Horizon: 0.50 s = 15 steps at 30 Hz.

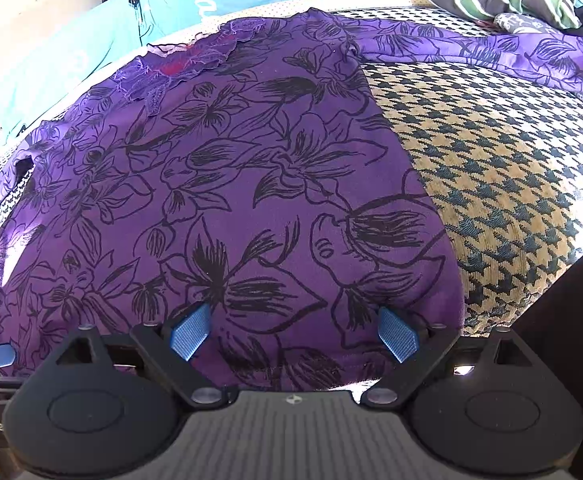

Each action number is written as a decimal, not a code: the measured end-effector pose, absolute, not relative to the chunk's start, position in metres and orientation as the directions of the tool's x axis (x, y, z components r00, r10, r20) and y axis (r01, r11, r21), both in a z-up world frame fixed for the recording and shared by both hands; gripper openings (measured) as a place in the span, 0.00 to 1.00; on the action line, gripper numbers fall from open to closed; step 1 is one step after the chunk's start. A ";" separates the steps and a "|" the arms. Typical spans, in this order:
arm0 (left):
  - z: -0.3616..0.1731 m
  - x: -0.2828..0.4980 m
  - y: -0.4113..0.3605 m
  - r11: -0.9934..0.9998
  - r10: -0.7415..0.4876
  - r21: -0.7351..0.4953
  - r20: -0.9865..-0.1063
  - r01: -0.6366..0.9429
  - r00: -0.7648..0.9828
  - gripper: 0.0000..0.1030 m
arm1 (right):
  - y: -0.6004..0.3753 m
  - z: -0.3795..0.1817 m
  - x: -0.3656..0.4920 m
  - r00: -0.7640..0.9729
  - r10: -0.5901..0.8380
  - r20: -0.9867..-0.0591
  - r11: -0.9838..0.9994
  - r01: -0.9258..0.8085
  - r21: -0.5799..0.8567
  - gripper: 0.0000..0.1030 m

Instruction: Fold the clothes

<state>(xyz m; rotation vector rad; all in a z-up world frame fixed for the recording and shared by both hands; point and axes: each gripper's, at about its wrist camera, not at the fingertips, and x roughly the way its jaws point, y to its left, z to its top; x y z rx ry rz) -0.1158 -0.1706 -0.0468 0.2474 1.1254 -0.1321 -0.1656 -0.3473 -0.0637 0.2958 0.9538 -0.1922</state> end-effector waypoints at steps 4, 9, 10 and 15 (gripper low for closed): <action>-0.045 -0.118 -0.169 0.967 0.022 0.129 -0.903 0.220 0.429 1.00 | -0.347 -0.063 -0.167 0.568 -0.030 -0.822 0.944 0.286 0.163 0.88; -0.044 -0.120 -0.166 0.970 0.024 0.125 -0.904 0.209 0.427 1.00 | -0.345 -0.062 -0.169 0.572 -0.025 -0.820 0.947 0.277 0.164 0.88; -0.044 -0.120 -0.165 0.970 0.024 0.124 -0.904 0.207 0.426 1.00 | -0.345 -0.062 -0.170 0.573 -0.024 -0.819 0.947 0.275 0.164 0.88; -0.045 -0.122 -0.162 0.973 0.025 0.118 -0.908 0.198 0.418 1.00 | -0.340 -0.062 -0.171 0.575 -0.023 -0.818 0.956 0.252 0.151 0.88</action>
